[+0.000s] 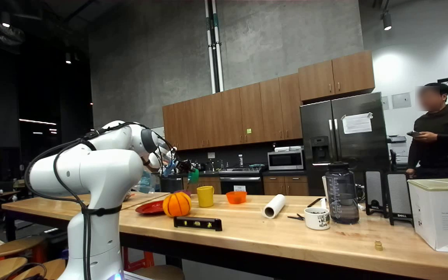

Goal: Pour the contents of the blue bowl into the pink bowl

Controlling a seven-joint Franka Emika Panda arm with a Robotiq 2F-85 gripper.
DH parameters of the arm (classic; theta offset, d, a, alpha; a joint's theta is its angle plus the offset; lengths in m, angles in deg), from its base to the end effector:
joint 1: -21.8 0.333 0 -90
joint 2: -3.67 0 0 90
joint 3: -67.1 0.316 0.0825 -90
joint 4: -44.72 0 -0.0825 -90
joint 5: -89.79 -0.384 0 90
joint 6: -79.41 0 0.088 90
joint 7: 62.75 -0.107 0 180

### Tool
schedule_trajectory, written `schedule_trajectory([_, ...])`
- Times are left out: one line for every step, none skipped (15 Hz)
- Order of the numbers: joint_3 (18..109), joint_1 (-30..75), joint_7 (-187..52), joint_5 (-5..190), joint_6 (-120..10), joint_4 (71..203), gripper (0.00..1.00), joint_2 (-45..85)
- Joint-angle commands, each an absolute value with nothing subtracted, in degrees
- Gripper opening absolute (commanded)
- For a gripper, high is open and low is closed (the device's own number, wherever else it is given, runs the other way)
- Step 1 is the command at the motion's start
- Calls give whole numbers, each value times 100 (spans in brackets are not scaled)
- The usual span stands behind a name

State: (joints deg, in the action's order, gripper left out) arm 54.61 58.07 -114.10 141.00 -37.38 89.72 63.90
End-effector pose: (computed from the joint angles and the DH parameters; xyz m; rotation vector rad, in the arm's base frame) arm 0.7315 0.3741 0.3465 2.2894 0.0001 0.9965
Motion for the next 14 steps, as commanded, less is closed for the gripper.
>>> schedule_trajectory([5357, 5910, -11689, 14298, -3868, 9567, 2, 5982])
schedule_trajectory([5359, 5922, -11734, 14324, -3890, 9664, 2, 5934])
schedule_trajectory([5353, 5934, -11764, 14353, -3913, 9745, 2, 5894])
schedule_trajectory([5341, 5951, -11802, 14393, -3939, 9838, 2, 5849])
schedule_trajectory([5327, 5973, -11854, 14455, -3963, 9941, 2, 5799])
schedule_trajectory([5298, 6007, -11938, 14554, -3998, 10063, 2, 5746])
schedule_trajectory([5291, 6034, -12001, 14631, -4025, 10179, 2, 5692])
schedule_trajectory([5267, 6067, -12082, 14716, -4060, 10316, 2, 5623])
schedule_trajectory([5258, 6090, -12141, 14781, -4098, 10459, 2, 5549])
schedule_trajectory([5238, 6124, -12222, 14861, -4120, 10585, 2, 5492])
schedule_trajectory([5229, 6162, -12301, 14933, -4153, 10742, 2, 5408])
schedule_trajectory([5218, 6200, -12375, 15011, -4189, 10900, 2, 5320])
schedule_trajectory([5204, 6241, -12458, 15092, -4222, 11051, 2, 5241])
schedule_trajectory([5200, 6274, -12529, 15160, -4254, 11204, 2, 5156])
